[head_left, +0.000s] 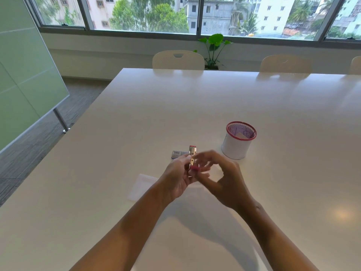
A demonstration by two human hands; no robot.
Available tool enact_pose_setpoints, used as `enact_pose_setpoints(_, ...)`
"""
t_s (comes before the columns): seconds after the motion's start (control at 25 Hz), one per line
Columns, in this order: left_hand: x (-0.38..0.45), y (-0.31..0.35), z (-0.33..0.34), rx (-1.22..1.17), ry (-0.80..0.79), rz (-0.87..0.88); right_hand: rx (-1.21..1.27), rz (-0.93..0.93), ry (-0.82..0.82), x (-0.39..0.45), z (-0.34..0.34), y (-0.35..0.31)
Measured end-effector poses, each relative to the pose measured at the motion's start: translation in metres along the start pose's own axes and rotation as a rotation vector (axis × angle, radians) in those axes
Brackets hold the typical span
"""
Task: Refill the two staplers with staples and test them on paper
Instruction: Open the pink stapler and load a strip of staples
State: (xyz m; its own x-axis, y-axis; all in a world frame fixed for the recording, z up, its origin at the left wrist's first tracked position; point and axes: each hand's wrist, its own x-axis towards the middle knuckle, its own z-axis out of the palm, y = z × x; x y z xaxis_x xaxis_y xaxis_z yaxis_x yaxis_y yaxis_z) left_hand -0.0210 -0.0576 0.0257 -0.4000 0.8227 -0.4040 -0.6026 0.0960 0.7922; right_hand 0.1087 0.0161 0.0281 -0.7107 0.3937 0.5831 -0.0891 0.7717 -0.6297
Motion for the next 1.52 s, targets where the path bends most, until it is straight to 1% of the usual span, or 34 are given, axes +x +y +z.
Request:
enact_pose_setpoints(0.08,-0.002,-0.003,0.004,0.069,-0.026,0.0,0.0,0.091,0.095,0.009,-0.001,0.0)
enact_pose_setpoints(0.12,-0.003,-0.004,0.006,0.1,-0.038,-0.003,0.015,0.166,0.13,0.013,0.0,0.0)
enact_pose_setpoints(0.2,-0.005,-0.004,0.012,0.126,-0.066,-0.025,0.075,0.337,0.196,0.02,0.005,0.002)
enact_pose_setpoints(0.32,-0.008,-0.003,0.016,0.165,-0.123,-0.01,0.2,0.522,0.25,0.024,0.007,0.008)
enact_pose_setpoints(0.4,-0.009,-0.005,0.015,0.228,-0.153,0.029,0.323,0.643,0.209,0.026,0.006,0.007)
enact_pose_setpoints(0.48,-0.01,-0.007,0.014,0.263,-0.168,0.061,0.435,0.81,0.114,0.027,0.008,0.003)
enact_pose_setpoints(0.6,-0.01,-0.008,0.016,0.297,-0.157,0.112,0.627,1.082,0.04,0.029,0.01,-0.007)
enact_pose_setpoints(0.64,-0.009,-0.009,0.016,0.316,-0.146,0.136,0.707,1.123,0.029,0.03,0.009,-0.013)
enact_pose_setpoints(0.72,-0.009,-0.009,0.018,0.335,-0.127,0.179,0.861,1.113,0.009,0.032,0.007,-0.021)
enact_pose_setpoints(0.76,-0.01,-0.01,0.019,0.34,-0.119,0.194,0.892,1.094,0.008,0.032,0.006,-0.023)
enact_pose_setpoints(0.92,-0.01,-0.012,0.023,0.37,-0.08,0.207,0.832,1.075,0.077,0.029,0.01,-0.021)
enact_pose_setpoints(1.08,-0.005,-0.017,0.024,0.413,-0.025,0.201,0.823,1.07,0.127,0.027,0.014,-0.013)
enact_pose_setpoints(1.4,0.001,-0.024,0.025,0.408,0.064,0.218,0.794,1.04,0.114,0.026,0.015,-0.006)
enact_pose_setpoints(1.52,0.002,-0.027,0.025,0.42,0.097,0.23,0.774,1.059,0.114,0.026,0.017,-0.005)
